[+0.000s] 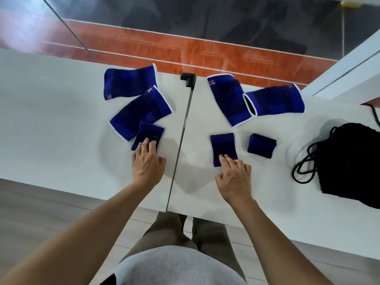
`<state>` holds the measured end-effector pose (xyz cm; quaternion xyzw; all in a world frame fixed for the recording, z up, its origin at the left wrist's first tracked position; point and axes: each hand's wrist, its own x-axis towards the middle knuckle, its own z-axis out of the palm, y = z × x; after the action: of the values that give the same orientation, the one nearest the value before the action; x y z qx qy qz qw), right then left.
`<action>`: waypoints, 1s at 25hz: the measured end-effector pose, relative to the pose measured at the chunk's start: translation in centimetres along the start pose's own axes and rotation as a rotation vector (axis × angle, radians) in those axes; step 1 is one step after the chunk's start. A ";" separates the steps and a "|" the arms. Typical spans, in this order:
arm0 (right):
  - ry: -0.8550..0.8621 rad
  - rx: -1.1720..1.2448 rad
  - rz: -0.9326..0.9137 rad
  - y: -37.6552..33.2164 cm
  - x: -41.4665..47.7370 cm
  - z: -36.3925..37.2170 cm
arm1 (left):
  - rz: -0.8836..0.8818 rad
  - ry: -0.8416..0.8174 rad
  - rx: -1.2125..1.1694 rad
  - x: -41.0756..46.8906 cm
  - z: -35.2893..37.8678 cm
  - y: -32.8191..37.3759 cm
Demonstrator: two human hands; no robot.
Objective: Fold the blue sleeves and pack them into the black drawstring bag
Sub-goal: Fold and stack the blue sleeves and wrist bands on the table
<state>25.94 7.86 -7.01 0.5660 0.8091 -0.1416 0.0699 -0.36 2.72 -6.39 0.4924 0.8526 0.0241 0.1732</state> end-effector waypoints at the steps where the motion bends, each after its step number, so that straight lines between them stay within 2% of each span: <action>1: -0.002 -0.010 -0.003 -0.1 -0.1 0.1 | 0.018 -0.003 0.029 -0.3 0.1 -0.3; 4: -0.038 0.009 -0.010 -0.4 -0.2 0.3 | 0.214 -0.015 0.074 -2.1 0.6 0.6; 7: -0.065 0.021 -0.019 -0.6 0.0 0.1 | 0.383 -0.163 0.065 -4.2 1.4 3.0; 9: -0.072 0.019 -0.027 -0.7 0.1 0.0 | 0.444 -0.217 0.077 -5.2 2.2 4.2; 12: -0.012 0.045 -0.029 -0.5 -0.2 0.2 | 0.509 -0.179 0.018 -5.4 2.6 4.8; 14: 0.093 0.108 -0.056 -0.8 -0.4 0.6 | 0.459 -0.076 -0.002 -4.9 2.2 4.4; 15: 0.122 0.136 -0.077 -1.2 -0.5 0.7 | 0.372 -0.024 -0.006 -4.4 1.9 4.0; 18: 0.068 0.178 -0.078 -3.2 -0.8 0.9 | 0.133 -0.016 -0.016 -3.2 1.5 2.9; 21: -0.010 0.234 0.043 -5.0 -0.3 1.4 | 0.142 -0.069 -0.028 -2.5 1.8 2.7; 25: 0.009 0.381 0.099 -5.9 -0.1 1.2 | 0.115 -0.099 -0.130 -2.1 1.7 3.0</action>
<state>20.41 5.53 -7.26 0.6086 0.7393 -0.2860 -0.0352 3.62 2.23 -6.79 0.5289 0.8099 0.0650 0.2451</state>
